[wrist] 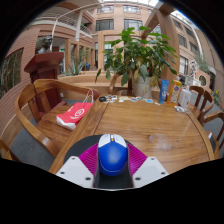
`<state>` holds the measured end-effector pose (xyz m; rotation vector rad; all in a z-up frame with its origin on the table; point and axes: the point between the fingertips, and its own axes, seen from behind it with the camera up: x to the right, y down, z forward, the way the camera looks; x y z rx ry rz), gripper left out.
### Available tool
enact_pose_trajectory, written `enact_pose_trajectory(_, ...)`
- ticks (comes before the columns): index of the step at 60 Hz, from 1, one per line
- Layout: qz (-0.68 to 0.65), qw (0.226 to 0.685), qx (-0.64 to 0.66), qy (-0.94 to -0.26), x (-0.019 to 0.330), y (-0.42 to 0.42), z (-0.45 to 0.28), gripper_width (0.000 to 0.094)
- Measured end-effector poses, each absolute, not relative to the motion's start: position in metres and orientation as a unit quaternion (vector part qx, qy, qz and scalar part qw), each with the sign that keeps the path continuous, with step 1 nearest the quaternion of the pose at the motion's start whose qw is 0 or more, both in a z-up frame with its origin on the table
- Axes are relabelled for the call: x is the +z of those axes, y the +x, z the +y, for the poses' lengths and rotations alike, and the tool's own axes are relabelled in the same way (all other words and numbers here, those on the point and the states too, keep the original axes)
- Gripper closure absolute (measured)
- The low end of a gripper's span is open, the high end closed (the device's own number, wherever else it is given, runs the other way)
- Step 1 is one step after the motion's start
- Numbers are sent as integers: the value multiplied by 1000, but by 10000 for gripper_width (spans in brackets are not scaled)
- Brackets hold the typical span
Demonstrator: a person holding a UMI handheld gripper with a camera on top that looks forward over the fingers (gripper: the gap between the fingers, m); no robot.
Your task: Arrange mouse
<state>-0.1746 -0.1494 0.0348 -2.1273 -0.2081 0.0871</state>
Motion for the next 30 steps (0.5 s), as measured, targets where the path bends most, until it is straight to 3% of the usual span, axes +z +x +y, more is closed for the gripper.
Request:
enact_pose_trajectory(9, -81, 438, 29, -895, -6, -191, -163, 494)
enact_pose_trajectory(18, -78, 427, 29, -901, -9, -192, -169, 412)
enact_pose_trajectory(26, -75, 443, 35, -893, 16, -191, -183, 77)
enact_pose_trajectory(30, -72, 458, 22, -886, 35, -184, -193, 96)
